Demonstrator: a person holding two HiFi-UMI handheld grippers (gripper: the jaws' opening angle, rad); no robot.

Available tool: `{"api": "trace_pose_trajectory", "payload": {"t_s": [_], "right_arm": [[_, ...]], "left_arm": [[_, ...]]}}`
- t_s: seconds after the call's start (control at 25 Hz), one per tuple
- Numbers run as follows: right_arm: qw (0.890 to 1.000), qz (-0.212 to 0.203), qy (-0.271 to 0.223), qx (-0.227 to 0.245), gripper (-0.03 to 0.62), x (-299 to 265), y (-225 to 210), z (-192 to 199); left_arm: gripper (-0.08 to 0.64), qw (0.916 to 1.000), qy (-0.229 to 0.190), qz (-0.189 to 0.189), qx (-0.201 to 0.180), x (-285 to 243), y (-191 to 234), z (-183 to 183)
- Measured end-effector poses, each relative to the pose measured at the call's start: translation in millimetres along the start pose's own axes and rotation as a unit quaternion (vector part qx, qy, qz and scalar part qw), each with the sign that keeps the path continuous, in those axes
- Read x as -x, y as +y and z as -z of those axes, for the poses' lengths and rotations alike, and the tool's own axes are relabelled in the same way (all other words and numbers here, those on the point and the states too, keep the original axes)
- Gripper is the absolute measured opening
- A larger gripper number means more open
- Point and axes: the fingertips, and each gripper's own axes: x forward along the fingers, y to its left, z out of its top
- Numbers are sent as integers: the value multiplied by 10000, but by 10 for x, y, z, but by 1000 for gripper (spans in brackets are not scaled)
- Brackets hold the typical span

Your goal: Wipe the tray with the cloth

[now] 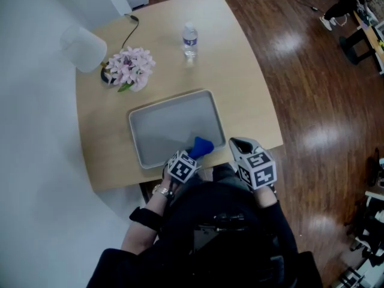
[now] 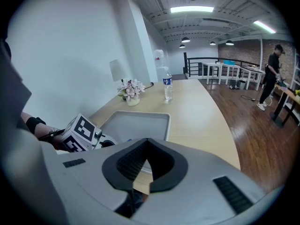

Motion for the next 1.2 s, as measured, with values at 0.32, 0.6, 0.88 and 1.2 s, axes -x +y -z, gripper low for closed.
{"api": "trace_pose_trajectory", "payload": {"t_s": [0.32, 0.6, 0.88, 1.2], "right_arm": [[9998, -142, 66, 125, 5, -81, 137, -27], [9989, -313, 147, 304, 5, -160, 339, -16], [9979, -444, 188, 429, 5, -208, 487, -31], [9967, -509, 224, 583, 5, -234, 635, -53]], "left_arm": [[133, 9997, 31, -182, 167, 304, 283, 375], [138, 9985, 6, -476, 256, 580, 489, 689], [141, 9952, 77, -824, 520, 882, 737, 1062], [141, 9801, -463, -1081, 1598, 1164, 970, 1365]]}}
